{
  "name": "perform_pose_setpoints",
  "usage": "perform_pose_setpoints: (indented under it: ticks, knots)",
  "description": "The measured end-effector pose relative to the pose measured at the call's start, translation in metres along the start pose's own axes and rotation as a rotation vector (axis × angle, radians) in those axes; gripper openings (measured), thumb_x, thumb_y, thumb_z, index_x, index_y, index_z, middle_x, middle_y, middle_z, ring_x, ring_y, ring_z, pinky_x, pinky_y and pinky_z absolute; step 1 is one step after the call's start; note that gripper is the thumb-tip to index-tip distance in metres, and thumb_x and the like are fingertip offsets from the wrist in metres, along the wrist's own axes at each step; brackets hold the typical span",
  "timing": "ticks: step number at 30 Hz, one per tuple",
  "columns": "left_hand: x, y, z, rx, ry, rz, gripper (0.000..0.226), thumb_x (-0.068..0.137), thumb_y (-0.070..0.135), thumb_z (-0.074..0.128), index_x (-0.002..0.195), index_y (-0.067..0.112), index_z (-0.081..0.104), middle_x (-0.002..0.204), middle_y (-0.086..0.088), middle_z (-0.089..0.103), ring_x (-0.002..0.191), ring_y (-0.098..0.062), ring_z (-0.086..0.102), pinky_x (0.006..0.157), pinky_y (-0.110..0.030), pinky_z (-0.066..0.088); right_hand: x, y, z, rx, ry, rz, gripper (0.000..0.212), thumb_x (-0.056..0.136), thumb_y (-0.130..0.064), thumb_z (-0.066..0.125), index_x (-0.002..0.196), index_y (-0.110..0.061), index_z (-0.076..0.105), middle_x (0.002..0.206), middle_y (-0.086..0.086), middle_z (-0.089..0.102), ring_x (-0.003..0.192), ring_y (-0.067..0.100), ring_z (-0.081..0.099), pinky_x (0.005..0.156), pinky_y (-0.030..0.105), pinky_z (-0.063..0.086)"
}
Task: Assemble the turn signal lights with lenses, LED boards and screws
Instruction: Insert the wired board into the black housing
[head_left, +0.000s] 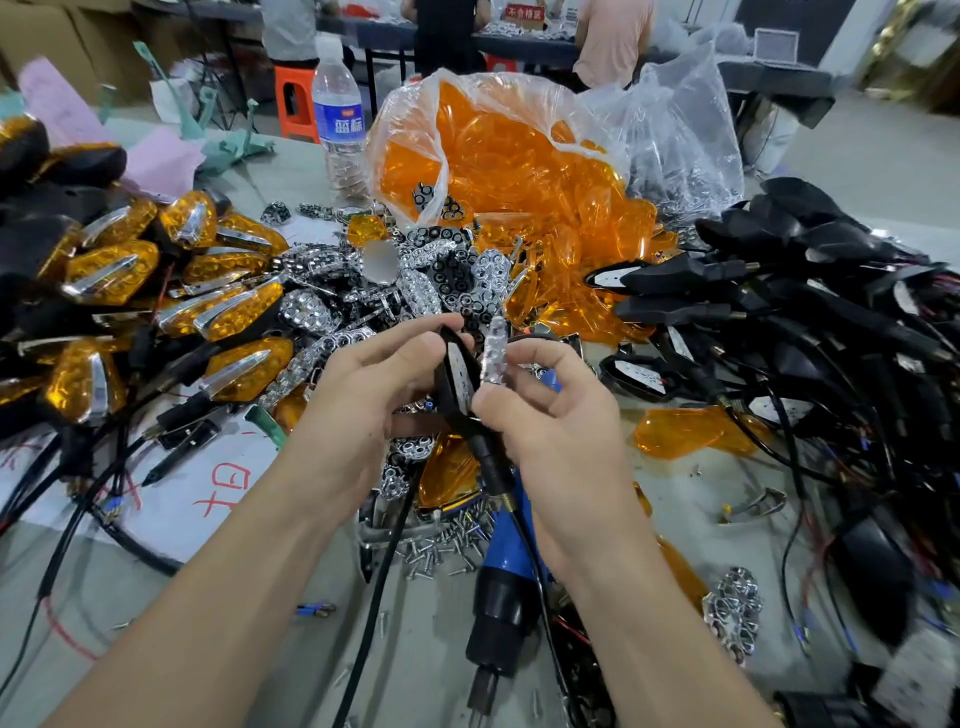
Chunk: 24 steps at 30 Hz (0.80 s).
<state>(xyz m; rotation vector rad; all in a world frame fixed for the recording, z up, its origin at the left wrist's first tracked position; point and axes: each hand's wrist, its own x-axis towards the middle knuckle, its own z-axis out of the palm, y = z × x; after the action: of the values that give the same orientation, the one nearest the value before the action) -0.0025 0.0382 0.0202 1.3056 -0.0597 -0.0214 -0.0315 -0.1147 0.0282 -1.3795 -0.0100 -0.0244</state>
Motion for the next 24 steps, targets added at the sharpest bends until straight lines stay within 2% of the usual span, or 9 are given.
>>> perform_pose_setpoints:
  ticks: [3, 4, 6, 8, 11, 14, 19, 21, 24]
  knots:
    - [0.0, -0.005, -0.001, 0.092, 0.054, 0.062, 0.021, 0.089, 0.009, 0.077, 0.104, 0.023, 0.081, 0.093, -0.001, 0.078, 0.078, -0.014, 0.073, 0.061, -0.028, 0.059, -0.004, 0.005, 0.005, -0.137, 0.022, -0.087, 0.028, 0.08, -0.02, 0.074, 0.102, -0.033, 0.061, 0.091, 0.002, 0.078, 0.069, 0.024, 0.058, 0.065, 0.055, 0.053]
    - [0.0, -0.007, 0.0, 0.113, 0.068, 0.073, 0.027, 0.089, 0.0, 0.073, 0.103, 0.021, 0.081, 0.089, -0.002, 0.079, 0.074, -0.014, 0.072, 0.06, -0.027, 0.058, -0.005, 0.007, 0.005, -0.153, 0.032, -0.121, 0.028, 0.081, -0.02, 0.074, 0.102, -0.034, 0.061, 0.091, 0.0, 0.078, 0.068, 0.02, 0.061, 0.065, 0.051, 0.055]
    - [0.001, -0.008, 0.0, 0.132, 0.11, 0.07, 0.035, 0.087, -0.012, 0.066, 0.102, 0.017, 0.079, 0.087, -0.004, 0.079, 0.067, -0.014, 0.071, 0.058, -0.027, 0.057, -0.006, 0.008, 0.005, -0.153, 0.071, -0.195, 0.028, 0.083, -0.017, 0.074, 0.1, -0.035, 0.06, 0.087, -0.004, 0.078, 0.069, 0.011, 0.066, 0.062, 0.031, 0.057]
    - [0.003, -0.009, 0.0, 0.141, 0.15, 0.056, 0.039, 0.085, -0.015, 0.062, 0.103, 0.015, 0.076, 0.09, -0.005, 0.08, 0.068, -0.015, 0.072, 0.057, -0.032, 0.06, -0.004, 0.004, 0.003, -0.064, 0.143, -0.202, 0.028, 0.081, -0.013, 0.074, 0.099, -0.032, 0.063, 0.085, -0.003, 0.078, 0.07, 0.008, 0.068, 0.064, 0.027, 0.058]
    - [0.006, -0.01, -0.002, 0.145, 0.171, 0.047, 0.04, 0.086, -0.015, 0.057, 0.103, 0.016, 0.075, 0.097, -0.006, 0.081, 0.082, -0.02, 0.077, 0.065, -0.04, 0.065, 0.004, -0.004, -0.006, 0.058, 0.21, -0.083, 0.029, 0.08, -0.006, 0.076, 0.098, -0.027, 0.068, 0.085, -0.002, 0.079, 0.075, 0.01, 0.073, 0.072, 0.034, 0.065]
    - [0.007, -0.011, -0.002, 0.139, 0.163, 0.062, 0.043, 0.09, -0.012, 0.054, 0.106, 0.02, 0.077, 0.101, -0.007, 0.08, 0.094, -0.028, 0.077, 0.069, -0.042, 0.065, 0.008, -0.008, -0.016, -0.014, 0.127, 0.062, 0.024, 0.084, 0.002, 0.074, 0.092, -0.02, 0.071, 0.085, 0.006, 0.077, 0.08, 0.018, 0.072, 0.072, 0.036, 0.066]
    - [0.006, -0.009, -0.001, 0.122, 0.104, 0.114, 0.052, 0.094, -0.006, 0.049, 0.115, 0.03, 0.079, 0.106, -0.007, 0.079, 0.101, -0.028, 0.075, 0.07, -0.036, 0.063, 0.008, -0.012, -0.019, -0.149, -0.038, 0.148, 0.024, 0.085, -0.002, 0.072, 0.104, 0.0, 0.057, 0.098, 0.033, 0.066, 0.077, 0.028, 0.061, 0.083, 0.062, 0.06]
    - [0.004, -0.008, 0.001, 0.148, 0.066, 0.132, 0.05, 0.092, -0.002, 0.05, 0.116, 0.032, 0.079, 0.108, -0.006, 0.078, 0.101, -0.028, 0.075, 0.069, -0.036, 0.062, 0.008, -0.01, -0.019, -0.179, -0.061, 0.113, 0.023, 0.083, -0.006, 0.073, 0.101, -0.005, 0.058, 0.088, 0.026, 0.069, 0.074, 0.028, 0.056, 0.073, 0.062, 0.055]
    - [0.003, -0.006, 0.003, 0.168, 0.065, 0.137, 0.047, 0.087, 0.005, 0.052, 0.112, 0.034, 0.079, 0.107, -0.002, 0.079, 0.097, -0.023, 0.075, 0.066, -0.037, 0.062, 0.006, -0.007, -0.017, -0.18, -0.052, 0.072, 0.024, 0.074, -0.016, 0.075, 0.094, -0.013, 0.061, 0.072, 0.006, 0.067, 0.067, 0.025, 0.051, 0.065, 0.048, 0.046]
